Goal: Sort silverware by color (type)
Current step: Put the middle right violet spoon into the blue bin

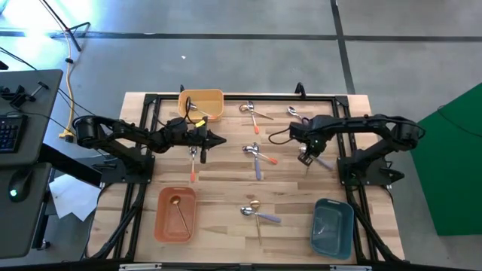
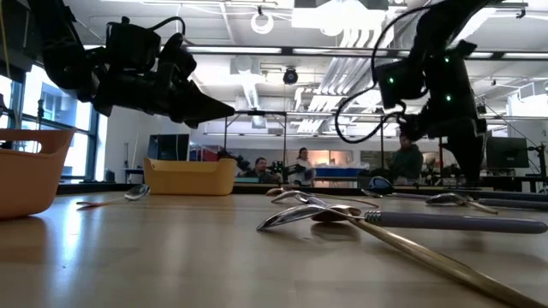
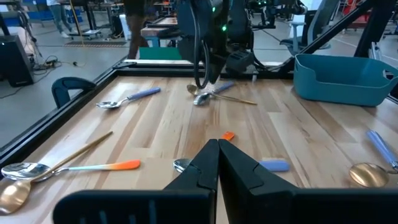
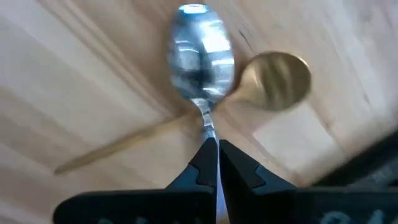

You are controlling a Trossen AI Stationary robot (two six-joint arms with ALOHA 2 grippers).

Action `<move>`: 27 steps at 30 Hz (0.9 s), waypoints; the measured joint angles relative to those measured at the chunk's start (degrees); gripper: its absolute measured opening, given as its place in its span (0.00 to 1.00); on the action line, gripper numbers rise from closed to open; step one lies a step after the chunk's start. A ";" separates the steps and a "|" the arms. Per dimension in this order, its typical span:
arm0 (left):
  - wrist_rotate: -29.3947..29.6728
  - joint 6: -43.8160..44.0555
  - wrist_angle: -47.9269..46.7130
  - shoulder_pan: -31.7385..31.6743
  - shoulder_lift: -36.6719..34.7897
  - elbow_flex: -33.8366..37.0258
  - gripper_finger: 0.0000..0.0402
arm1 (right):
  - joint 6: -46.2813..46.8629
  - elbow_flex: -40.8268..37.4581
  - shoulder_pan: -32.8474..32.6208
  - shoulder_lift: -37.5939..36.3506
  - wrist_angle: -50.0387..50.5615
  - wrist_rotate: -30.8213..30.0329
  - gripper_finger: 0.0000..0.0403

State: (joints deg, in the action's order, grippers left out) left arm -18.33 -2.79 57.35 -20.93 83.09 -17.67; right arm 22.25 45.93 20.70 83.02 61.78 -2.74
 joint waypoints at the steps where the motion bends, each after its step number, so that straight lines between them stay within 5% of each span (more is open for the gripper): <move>1: 0.01 -0.03 0.01 0.00 0.00 0.00 0.00 | 0.47 1.10 -0.25 -0.04 1.53 -0.04 0.00; 10: 0.15 -1.92 -0.07 0.00 0.00 0.00 0.00 | 3.25 6.20 -3.33 -0.15 7.65 0.95 0.00; 27: 0.13 -2.38 -0.47 -0.04 0.00 0.00 0.00 | 14.67 -9.84 -5.13 -14.45 -1.00 2.58 0.00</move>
State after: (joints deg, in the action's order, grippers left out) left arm -18.20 -5.17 56.88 -20.97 83.09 -17.67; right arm 36.92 36.09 15.57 68.58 60.79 -0.16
